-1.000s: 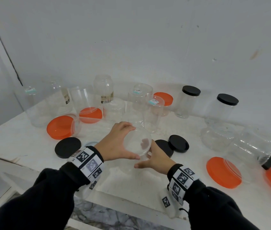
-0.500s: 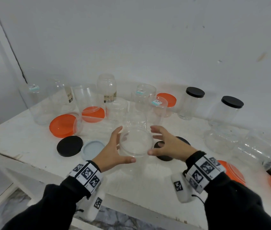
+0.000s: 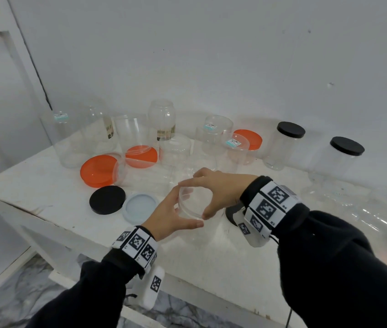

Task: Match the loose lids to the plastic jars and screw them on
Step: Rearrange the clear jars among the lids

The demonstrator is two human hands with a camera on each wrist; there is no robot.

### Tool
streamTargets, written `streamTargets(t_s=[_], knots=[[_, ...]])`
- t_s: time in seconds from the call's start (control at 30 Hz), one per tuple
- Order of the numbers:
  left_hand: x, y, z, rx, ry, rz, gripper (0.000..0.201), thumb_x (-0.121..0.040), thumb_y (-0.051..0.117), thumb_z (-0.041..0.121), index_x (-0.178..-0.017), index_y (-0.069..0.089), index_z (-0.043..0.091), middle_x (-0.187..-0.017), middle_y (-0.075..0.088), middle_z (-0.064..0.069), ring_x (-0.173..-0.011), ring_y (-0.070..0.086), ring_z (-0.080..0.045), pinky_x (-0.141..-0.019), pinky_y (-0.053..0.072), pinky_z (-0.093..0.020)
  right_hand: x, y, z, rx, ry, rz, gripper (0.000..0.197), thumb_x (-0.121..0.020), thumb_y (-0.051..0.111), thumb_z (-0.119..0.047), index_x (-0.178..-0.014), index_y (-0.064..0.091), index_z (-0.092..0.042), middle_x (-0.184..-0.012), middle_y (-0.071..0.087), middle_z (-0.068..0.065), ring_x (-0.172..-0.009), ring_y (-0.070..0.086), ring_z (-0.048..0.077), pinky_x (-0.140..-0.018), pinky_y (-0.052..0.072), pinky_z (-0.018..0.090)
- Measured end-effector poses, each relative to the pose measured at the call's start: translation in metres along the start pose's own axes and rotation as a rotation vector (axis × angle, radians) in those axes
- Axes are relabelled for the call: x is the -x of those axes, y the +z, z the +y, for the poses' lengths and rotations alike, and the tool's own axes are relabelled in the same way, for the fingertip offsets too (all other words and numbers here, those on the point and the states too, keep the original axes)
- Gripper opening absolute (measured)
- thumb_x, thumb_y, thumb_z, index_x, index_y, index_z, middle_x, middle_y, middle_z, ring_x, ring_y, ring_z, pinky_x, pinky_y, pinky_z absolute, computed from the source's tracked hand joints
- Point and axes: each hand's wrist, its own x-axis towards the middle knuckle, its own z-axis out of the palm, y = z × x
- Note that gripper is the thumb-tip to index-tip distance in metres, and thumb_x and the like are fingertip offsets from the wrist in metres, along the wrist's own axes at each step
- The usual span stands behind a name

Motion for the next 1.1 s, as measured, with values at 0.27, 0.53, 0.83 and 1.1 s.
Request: streamTargets(t_s=[0.27, 0.53, 0.83, 1.1], knots=[[0.001, 0.002, -0.001, 0.044, 0.007, 0.013, 0.105, -0.048, 0.084, 0.044, -0.138, 0.03, 0.036, -0.136, 0.045, 0.014, -0.128, 0.038, 0.002, -0.098, 0.036, -0.019, -0.001, 0.012, -0.015, 0.155, 0.139, 0.165, 0.082, -0.076, 0.058, -0.063, -0.144, 0.029, -0.029, -0.131, 0.038, 0.007, -0.113, 0.047, 0.026, -0.088, 0.044, 0.033], [0.002, 0.004, 0.001, -0.003, 0.013, 0.03, 0.103, -0.045, 0.081, 0.05, -0.134, 0.031, 0.036, -0.129, 0.044, 0.023, -0.121, 0.036, 0.014, -0.095, 0.034, -0.018, 0.0, 0.006, -0.006, 0.058, 0.088, 0.009, 0.092, -0.075, 0.067, -0.057, -0.147, 0.013, -0.037, -0.149, 0.018, 0.0, -0.131, 0.035, 0.027, -0.102, 0.04, 0.044], [0.003, 0.006, 0.001, 0.029, 0.019, 0.047, 0.103, -0.047, 0.085, 0.043, -0.135, 0.031, 0.038, -0.133, 0.044, 0.018, -0.118, 0.039, 0.016, -0.096, 0.041, -0.018, -0.005, 0.026, -0.01, 0.094, 0.119, 0.314, 0.08, -0.073, 0.057, -0.068, -0.14, 0.034, -0.03, -0.125, 0.042, 0.005, -0.106, 0.05, 0.023, -0.084, 0.043, 0.032], [0.003, 0.004, 0.002, -0.004, 0.014, 0.033, 0.094, -0.044, 0.083, 0.046, -0.124, 0.034, 0.046, -0.129, 0.046, 0.018, -0.12, 0.039, 0.012, -0.098, 0.038, -0.022, 0.001, 0.026, 0.004, 0.098, 0.031, 0.218, 0.088, -0.072, 0.055, -0.072, -0.145, 0.018, -0.04, -0.144, 0.03, 0.003, -0.123, 0.041, 0.025, -0.097, 0.042, 0.039]])
